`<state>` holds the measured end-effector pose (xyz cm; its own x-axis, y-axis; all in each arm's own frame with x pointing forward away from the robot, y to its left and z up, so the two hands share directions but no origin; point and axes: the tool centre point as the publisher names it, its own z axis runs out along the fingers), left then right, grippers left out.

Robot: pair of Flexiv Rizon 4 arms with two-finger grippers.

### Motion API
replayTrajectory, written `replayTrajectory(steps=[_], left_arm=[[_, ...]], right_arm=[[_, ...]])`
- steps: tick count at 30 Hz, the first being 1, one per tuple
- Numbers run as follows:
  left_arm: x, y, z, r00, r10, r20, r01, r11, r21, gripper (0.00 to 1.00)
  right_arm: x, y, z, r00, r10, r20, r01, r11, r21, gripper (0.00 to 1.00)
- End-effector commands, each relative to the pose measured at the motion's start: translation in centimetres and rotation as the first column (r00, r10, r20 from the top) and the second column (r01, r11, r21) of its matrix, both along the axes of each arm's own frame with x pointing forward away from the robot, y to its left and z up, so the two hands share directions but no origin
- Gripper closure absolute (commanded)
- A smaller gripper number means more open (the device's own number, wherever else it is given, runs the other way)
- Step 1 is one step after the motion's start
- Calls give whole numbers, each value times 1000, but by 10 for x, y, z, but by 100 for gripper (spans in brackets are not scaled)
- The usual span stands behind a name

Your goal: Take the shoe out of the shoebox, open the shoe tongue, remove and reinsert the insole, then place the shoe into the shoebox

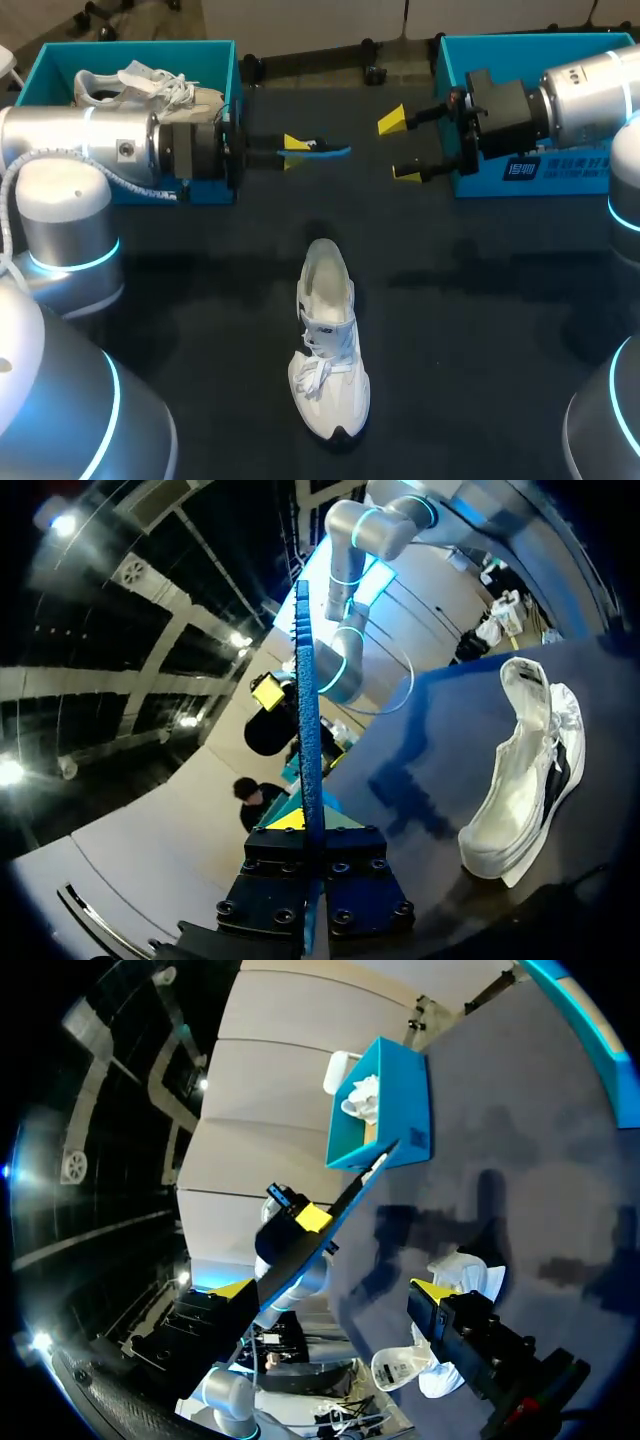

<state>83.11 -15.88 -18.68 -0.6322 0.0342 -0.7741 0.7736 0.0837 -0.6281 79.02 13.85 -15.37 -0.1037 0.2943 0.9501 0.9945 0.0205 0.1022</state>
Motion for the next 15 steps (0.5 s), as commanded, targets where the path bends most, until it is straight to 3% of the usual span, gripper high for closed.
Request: replayTrajectory(steps=[1,8,15], left_arm=[[-7,0,-3,1000,18,6,-18,1000,-10,100],[-7,1,-4,1000,16,9,-16,1000,-9,100],[-14,7,-1,966,53,255,-49,999,-23,100]], right_arm=[[0,2,-1,1000,-2,0,2,1000,-2,0],[0,2,-1,1000,-2,0,2,1000,-2,0],[0,2,-1,1000,-2,0,2,1000,-2,0]])
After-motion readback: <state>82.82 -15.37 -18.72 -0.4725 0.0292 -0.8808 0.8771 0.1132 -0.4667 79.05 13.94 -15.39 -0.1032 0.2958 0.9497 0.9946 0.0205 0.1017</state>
